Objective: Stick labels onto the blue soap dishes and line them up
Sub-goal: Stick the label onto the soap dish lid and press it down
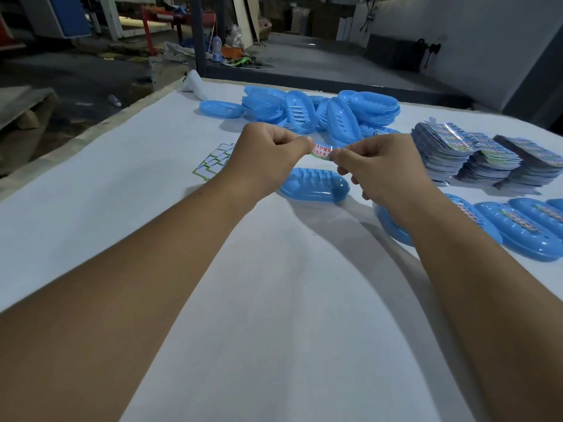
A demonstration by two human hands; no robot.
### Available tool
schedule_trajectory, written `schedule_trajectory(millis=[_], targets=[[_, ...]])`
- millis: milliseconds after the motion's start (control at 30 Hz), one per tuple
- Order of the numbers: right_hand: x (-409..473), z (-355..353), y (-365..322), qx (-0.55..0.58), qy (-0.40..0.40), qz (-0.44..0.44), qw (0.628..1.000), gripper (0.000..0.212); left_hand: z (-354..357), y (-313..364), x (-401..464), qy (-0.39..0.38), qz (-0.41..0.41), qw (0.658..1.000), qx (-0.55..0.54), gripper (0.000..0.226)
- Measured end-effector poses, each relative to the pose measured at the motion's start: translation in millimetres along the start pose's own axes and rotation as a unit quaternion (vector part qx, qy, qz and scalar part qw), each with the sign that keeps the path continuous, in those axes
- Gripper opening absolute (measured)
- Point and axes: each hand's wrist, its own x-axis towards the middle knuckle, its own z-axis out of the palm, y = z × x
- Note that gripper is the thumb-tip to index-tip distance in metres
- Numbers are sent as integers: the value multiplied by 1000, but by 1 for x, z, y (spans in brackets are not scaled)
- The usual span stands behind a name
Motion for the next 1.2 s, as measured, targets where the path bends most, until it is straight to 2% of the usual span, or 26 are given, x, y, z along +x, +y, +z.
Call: schedule_trajectory(millis=[200,400,667,1200], targets=[[2,0,3,-17,0,17,1000,28,3,-12,2,-3,-2,999,44,25],[1,5,8,-76,-23,18,997,35,5,-17,1,-19,22,985,168,17],[3,9,6,-145,-35,6,989,31,7,-21,2,-17,0,983,181,19],[4,7,7,-152,-44,4,987,36,12,-25,5,-8,4,978,207,26]])
